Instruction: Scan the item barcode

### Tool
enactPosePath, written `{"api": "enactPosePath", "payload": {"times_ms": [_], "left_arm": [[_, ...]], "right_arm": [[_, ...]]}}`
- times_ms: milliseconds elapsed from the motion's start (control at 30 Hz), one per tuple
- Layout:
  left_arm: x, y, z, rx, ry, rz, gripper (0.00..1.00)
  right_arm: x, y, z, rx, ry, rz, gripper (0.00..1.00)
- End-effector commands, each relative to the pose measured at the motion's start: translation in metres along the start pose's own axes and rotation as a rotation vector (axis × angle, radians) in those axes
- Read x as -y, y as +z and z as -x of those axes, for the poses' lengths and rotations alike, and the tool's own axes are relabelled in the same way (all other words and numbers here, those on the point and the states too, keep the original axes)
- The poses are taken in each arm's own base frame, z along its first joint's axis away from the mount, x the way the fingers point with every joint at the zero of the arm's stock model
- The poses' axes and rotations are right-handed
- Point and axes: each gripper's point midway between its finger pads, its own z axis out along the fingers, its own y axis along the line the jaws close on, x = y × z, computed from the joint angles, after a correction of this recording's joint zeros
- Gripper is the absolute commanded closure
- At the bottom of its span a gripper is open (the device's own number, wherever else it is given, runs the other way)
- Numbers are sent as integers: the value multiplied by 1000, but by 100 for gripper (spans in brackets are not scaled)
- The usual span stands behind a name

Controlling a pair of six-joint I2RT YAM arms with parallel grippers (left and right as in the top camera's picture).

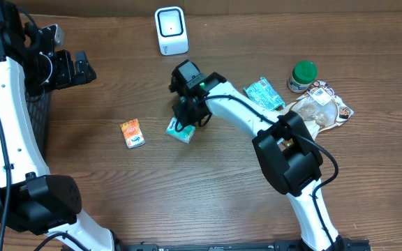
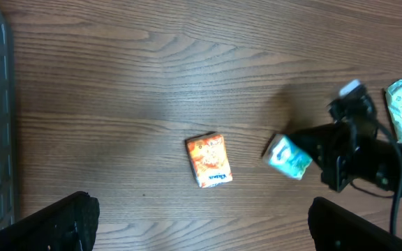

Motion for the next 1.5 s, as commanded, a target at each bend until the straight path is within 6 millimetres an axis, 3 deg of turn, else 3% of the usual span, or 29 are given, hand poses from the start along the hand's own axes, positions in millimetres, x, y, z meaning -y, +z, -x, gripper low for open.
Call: {"api": "enactPosePath", "payload": {"times_ms": [0,233,500,600,667,833,1033,1167,1267,1367,1467], "left_arm": [[0,-3,2,13,17,1,1],[0,-3,2,13,17,1,0],[0,-3,2,13,17,1,1],[0,-3,2,13,17,1,0],[0,-3,2,13,17,1,0],[0,-3,2,13,17,1,1],[0,-3,2,13,17,1,0],[0,-3,2,13,17,1,0],[0,-3,2,13,17,1,0],[0,-3,2,13,17,1,0],[0,-3,2,13,17,1,0]], "right_arm": [[-27,6,-8,-25,-88,86,95],[-63,-7,-25,-92,-232,240,93],[-73,-59,-23,-165,-127,237,91],[-82,-71,-34,-218,-85,250,92],[-87,-69,-47,-272,-53,247,96],[-106,-48,-82,-369,-56,235,96],[-126,-29,-105,-401,-94,220,96],[-102,-14,-109,-388,-24,62,96],[-69,-10,-105,-355,66,-111,96],[-39,-13,-97,-313,138,-234,96],[-22,-12,-81,-264,178,-238,96]]}}
